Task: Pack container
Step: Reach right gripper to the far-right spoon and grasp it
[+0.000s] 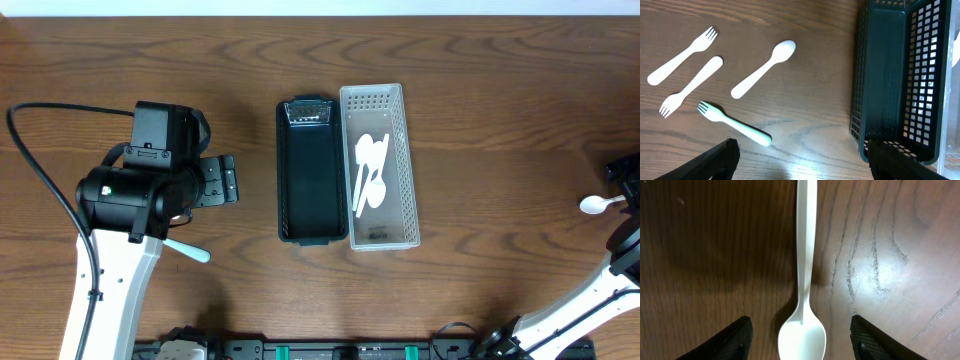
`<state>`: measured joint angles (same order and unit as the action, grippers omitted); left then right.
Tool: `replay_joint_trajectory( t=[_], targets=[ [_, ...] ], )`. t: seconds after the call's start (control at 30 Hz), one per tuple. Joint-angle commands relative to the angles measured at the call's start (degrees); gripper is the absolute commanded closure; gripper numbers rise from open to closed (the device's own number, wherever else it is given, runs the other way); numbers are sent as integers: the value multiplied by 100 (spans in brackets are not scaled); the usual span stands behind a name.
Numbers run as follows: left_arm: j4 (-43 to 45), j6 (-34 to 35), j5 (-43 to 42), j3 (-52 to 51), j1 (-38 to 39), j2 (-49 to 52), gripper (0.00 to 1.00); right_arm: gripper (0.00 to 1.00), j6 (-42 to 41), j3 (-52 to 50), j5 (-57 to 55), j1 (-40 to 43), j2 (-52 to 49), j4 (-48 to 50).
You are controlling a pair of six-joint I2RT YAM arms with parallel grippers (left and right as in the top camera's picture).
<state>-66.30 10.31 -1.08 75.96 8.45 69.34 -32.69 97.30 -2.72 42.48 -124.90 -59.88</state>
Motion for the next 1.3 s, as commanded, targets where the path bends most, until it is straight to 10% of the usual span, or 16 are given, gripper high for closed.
replay_joint_trajectory(
  t=[0.0,1.27],
  targets=[
    [-31,-11,50,66,-2,28,16,35,107,-72,-9,42,-92,39],
    [-79,-11,50,66,-2,28,16,28,-195,-205,-868,-501,-149,450]
  ],
)
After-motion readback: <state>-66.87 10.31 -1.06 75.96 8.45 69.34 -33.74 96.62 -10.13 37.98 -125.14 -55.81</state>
